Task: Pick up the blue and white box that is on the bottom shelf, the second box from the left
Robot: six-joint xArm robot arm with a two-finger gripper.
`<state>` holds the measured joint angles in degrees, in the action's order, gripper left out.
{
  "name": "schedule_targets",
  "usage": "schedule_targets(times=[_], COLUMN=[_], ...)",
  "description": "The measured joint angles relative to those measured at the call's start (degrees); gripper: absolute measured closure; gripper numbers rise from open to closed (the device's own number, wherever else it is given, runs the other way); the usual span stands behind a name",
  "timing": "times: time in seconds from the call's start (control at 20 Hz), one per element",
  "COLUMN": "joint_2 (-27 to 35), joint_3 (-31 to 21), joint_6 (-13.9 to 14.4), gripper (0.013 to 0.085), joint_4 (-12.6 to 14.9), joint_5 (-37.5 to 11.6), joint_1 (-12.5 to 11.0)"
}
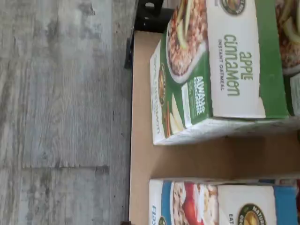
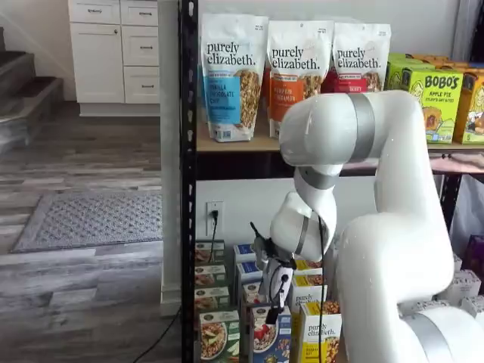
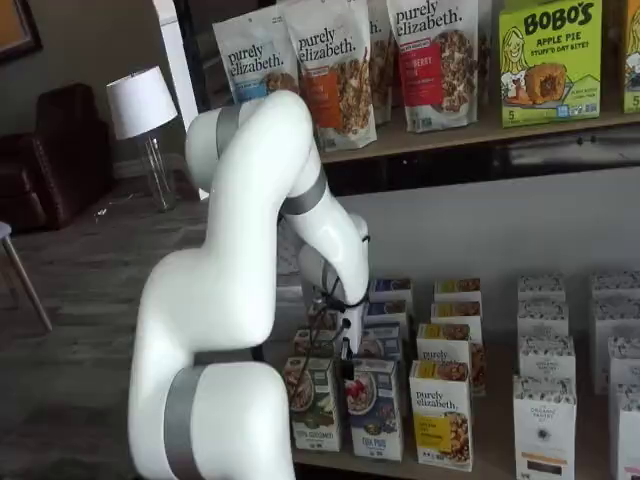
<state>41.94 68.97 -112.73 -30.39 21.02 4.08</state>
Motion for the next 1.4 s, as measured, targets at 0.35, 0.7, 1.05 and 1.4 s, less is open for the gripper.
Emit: schedule_targets(times=[0.35,0.7,1.05,1.4], joint_2=[3.3,7.0,10.8,13.8], joint_3=[3.2,7.6,12.2,15.7], joint_6=[-0.4,-0.2,3.0,7.0], gripper=[0.013,0.013,0.013,0.013], joint_4=[0.5,1.7,6.0,10.5], joint_5=[-0.3,0.2,1.2,2.8], joint_1=[-0.8,-1.8,-2.6,-2.7])
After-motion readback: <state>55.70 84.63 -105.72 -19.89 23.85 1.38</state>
